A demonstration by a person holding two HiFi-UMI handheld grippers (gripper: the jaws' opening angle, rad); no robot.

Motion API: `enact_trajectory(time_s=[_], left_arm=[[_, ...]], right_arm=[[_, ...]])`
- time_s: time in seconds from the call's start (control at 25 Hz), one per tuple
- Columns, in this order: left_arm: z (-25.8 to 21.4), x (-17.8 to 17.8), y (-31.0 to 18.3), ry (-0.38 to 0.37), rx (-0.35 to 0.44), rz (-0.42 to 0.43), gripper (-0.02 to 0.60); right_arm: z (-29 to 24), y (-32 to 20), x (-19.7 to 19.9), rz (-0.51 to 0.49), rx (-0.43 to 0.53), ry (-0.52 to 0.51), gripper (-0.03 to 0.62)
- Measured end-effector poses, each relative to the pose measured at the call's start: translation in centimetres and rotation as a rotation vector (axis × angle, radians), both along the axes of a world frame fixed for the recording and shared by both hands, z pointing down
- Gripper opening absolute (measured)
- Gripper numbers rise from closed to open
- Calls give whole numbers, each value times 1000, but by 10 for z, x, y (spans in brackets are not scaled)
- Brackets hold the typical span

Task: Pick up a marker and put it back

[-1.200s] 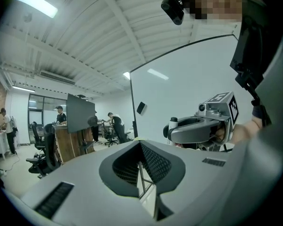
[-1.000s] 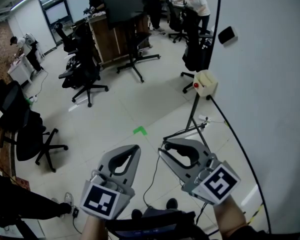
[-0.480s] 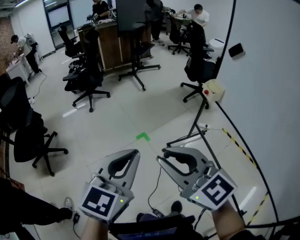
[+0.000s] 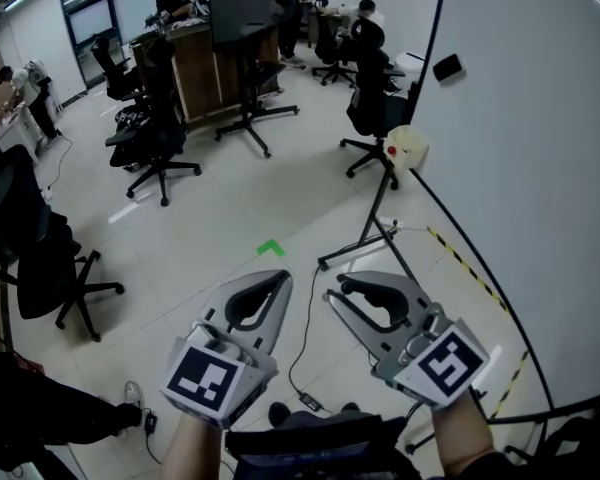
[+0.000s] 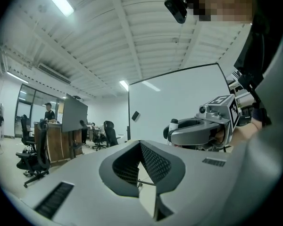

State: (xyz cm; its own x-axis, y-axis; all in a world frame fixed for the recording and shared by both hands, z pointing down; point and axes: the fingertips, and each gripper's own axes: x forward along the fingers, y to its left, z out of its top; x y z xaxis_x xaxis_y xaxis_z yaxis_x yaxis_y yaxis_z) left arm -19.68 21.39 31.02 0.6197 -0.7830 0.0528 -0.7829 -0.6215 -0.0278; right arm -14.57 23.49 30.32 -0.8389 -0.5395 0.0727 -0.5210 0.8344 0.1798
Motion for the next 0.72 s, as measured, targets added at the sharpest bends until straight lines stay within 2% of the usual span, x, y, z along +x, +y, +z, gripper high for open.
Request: enact_trajectory(time_s=[0.28,0.48,0.72], left_arm=[[-4,69,11,10,-12,-7,-2],[1,112,19,-35,-31,-4,-2],[-6,131,29,-78,40,-57,-2]], right_arm=[[0,11,67,-28,-7,-1,92],[-1,13,110,-27,-10,-36,91],[0,22,132,-62,8,-62,91]])
